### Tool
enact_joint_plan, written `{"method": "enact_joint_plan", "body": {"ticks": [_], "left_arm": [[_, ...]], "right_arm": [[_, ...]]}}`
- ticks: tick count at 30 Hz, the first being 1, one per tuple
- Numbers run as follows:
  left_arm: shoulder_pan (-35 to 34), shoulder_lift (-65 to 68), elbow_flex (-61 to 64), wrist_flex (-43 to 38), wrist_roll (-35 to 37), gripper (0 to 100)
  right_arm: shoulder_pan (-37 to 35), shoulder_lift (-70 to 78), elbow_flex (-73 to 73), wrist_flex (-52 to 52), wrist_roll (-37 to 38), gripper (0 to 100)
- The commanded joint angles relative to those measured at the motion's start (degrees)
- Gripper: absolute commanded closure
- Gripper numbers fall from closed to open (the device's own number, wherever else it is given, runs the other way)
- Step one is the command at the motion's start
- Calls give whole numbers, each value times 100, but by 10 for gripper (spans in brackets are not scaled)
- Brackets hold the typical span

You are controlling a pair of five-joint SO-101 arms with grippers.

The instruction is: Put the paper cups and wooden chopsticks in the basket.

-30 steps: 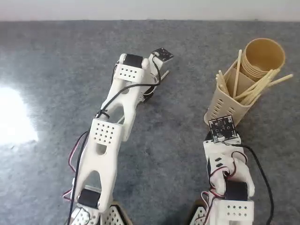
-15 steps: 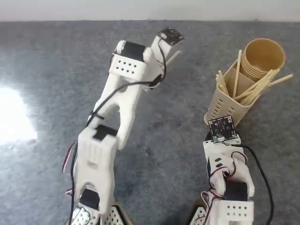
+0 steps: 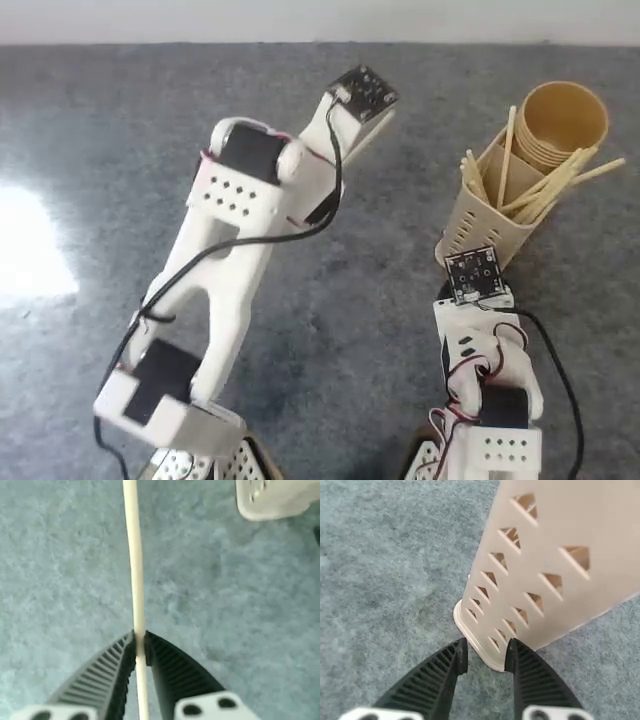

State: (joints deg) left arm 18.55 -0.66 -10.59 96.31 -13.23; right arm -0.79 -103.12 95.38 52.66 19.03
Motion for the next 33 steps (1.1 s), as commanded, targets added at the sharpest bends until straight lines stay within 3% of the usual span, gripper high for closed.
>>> {"method": "enact_joint_plan", "body": {"ticks": [1,5,13,22,33], "left_arm": [[26,-765,620,-167,352,989],[114,-2101,1182,-633,738,989],[1064,-4809,2809,-2040,1240,989],[1090,-5442,4374,-4053,1064,989],[2127,-5565,5552,-7886,1301,987]], "right_arm": [[-13,-66,105,31,88,862],[-13,-66,105,31,88,862],[-4,-66,105,31,88,862],[13,-66,105,163,88,862],[-13,-22,105,40,97,862]]}}
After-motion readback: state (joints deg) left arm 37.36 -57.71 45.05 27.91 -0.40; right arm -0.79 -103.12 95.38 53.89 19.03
